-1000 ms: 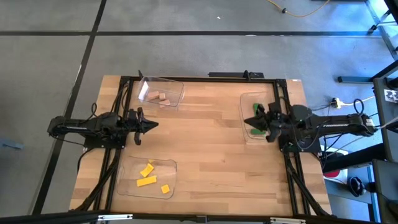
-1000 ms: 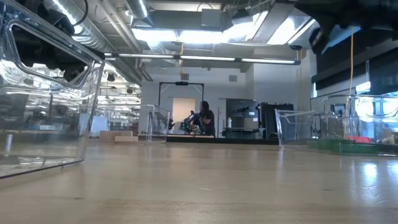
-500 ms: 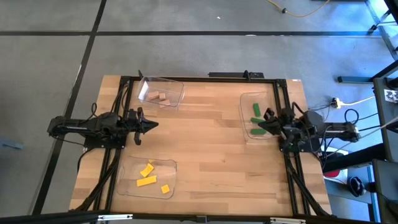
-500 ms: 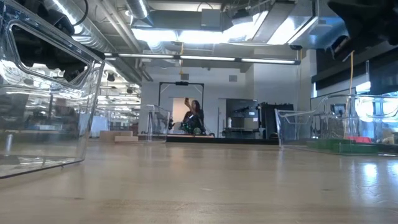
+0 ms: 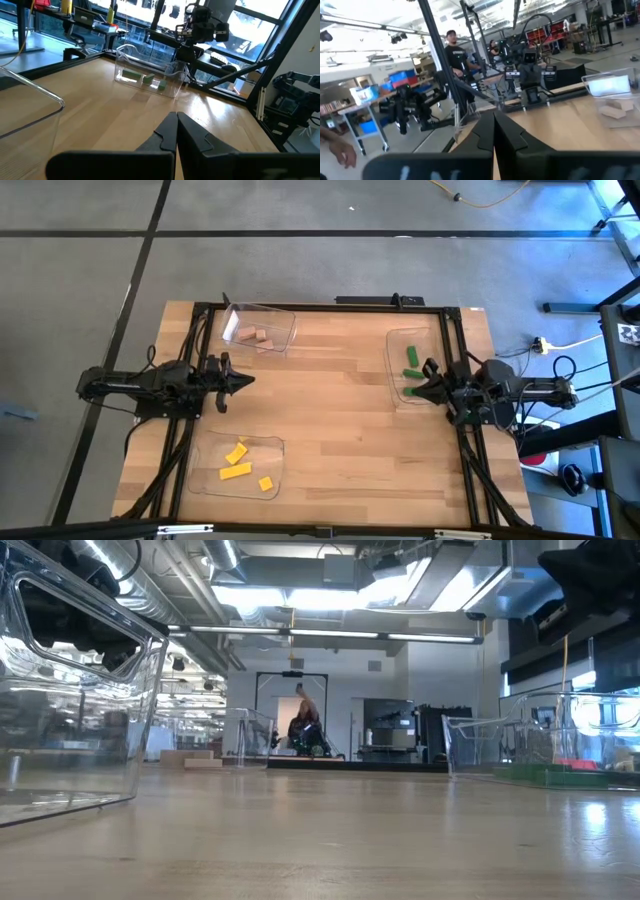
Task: Sort & place blocks by color
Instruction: Return to Home Position
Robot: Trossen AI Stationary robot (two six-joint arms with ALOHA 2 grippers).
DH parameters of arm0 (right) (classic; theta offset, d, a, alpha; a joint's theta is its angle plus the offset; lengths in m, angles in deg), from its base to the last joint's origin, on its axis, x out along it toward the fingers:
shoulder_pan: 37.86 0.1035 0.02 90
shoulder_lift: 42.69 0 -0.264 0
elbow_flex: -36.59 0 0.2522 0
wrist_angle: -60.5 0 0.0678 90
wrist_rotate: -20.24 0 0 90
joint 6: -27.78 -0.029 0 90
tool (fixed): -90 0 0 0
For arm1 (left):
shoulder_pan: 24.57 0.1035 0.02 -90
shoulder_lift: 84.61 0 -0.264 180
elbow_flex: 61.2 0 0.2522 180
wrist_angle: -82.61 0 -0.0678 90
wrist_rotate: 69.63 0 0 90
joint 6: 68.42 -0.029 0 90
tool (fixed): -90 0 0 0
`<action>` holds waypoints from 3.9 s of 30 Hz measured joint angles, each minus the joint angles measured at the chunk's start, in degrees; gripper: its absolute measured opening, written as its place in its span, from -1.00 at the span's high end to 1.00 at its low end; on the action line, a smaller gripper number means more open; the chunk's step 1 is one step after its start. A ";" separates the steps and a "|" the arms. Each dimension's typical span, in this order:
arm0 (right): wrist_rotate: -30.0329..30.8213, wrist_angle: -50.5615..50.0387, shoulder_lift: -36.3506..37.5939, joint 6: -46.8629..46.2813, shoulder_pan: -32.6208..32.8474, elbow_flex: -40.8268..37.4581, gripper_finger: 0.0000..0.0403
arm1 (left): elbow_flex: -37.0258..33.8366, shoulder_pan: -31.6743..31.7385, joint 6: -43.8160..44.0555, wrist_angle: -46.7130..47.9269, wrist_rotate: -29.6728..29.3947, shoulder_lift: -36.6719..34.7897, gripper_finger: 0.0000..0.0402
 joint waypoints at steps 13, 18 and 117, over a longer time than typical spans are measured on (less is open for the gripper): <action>-5.75 -0.17 0.02 1.82 0.00 -1.94 1.00 | 0.00 0.00 0.00 0.00 0.03 0.00 1.00; -8.85 0.68 -0.11 0.56 0.00 -4.85 1.00 | -0.02 0.01 0.00 -0.02 0.03 0.00 1.00; -5.55 -2.28 -1.18 7.72 0.00 -4.72 0.95 | -0.02 0.01 0.01 0.13 0.07 -0.02 1.00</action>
